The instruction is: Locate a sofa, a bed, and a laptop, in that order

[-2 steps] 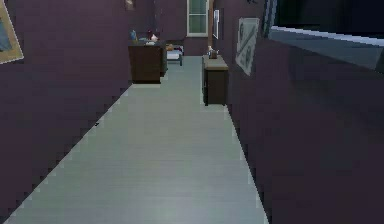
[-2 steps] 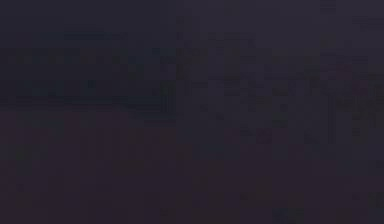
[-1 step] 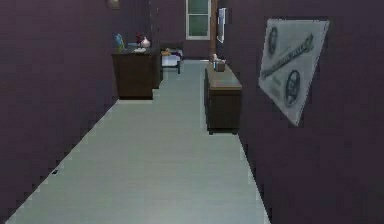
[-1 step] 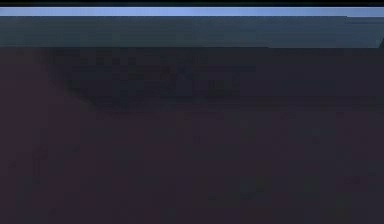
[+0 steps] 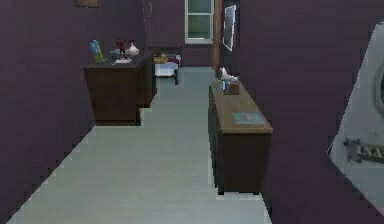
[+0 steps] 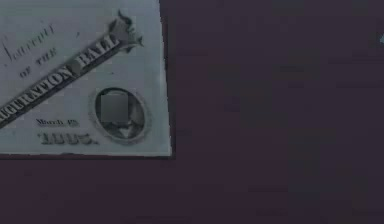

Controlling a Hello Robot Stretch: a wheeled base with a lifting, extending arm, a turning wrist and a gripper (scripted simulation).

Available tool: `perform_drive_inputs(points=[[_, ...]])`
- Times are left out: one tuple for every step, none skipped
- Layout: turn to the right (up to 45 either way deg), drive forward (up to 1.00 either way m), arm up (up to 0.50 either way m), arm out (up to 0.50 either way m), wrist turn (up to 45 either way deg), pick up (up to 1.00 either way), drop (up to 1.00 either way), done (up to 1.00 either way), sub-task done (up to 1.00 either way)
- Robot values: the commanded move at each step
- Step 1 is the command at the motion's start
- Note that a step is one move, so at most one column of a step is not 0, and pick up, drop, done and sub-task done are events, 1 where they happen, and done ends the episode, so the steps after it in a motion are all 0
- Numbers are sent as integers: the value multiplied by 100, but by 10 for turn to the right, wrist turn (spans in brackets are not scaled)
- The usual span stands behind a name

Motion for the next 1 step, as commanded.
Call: perform_drive_inputs(points=[[-30, 0, 0, 0, 0, 0, 0, 0, 0]])
